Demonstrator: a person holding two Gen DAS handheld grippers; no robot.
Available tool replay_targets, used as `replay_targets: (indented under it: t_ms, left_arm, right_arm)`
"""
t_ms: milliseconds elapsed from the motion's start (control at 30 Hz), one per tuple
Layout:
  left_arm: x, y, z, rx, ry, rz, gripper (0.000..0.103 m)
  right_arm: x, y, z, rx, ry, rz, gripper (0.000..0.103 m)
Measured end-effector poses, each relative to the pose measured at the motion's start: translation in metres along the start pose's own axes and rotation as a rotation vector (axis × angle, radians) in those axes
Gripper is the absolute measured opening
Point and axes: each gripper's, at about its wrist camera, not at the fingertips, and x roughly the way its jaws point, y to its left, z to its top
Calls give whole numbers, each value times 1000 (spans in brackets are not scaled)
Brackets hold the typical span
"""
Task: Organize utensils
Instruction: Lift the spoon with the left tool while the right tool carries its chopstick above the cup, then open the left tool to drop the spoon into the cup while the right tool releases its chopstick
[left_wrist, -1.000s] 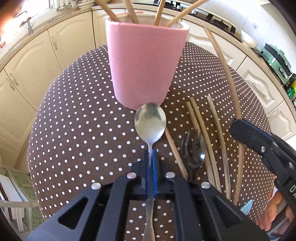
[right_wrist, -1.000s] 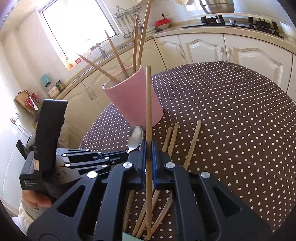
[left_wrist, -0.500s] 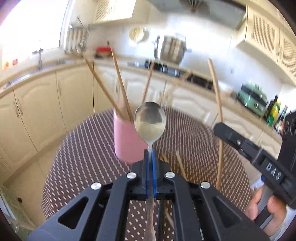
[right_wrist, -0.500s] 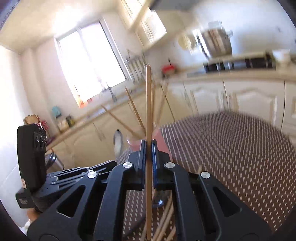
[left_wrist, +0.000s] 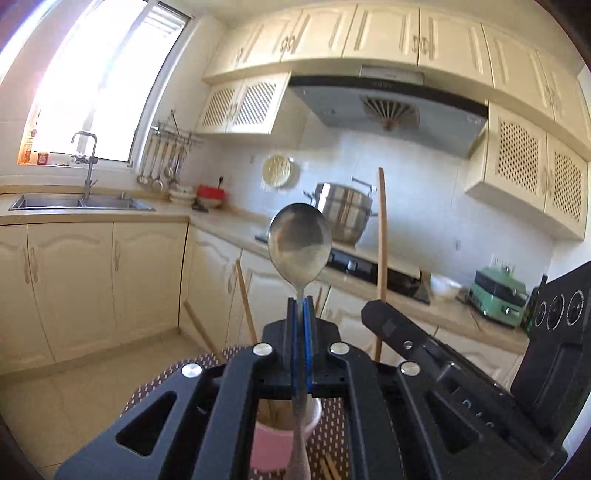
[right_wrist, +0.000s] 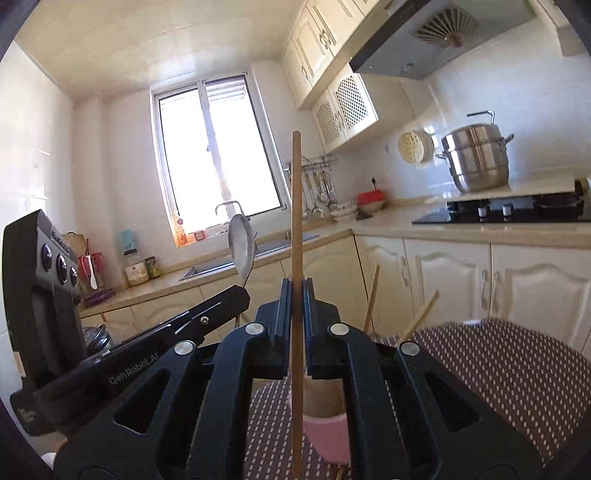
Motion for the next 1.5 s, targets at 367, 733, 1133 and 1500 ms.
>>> replay_targets:
  t_ms: [367, 733, 1133, 1500]
  left_arm:
    - [41, 10, -2, -46, -70, -17, 3]
    - [58, 18, -29, -53, -22, 22, 3]
    - [31, 2, -35, 81, -39, 139, 39]
    - [-23, 3, -31, 162, -104, 330, 69]
  right_arm:
    - [39, -14, -5, -18, -54, -66, 6]
    - [55, -22, -26, -51, -9, -82, 6]
    - [33, -16, -44, -126, 67, -107, 7]
    - [22, -8, -52, -139, 104, -149, 7]
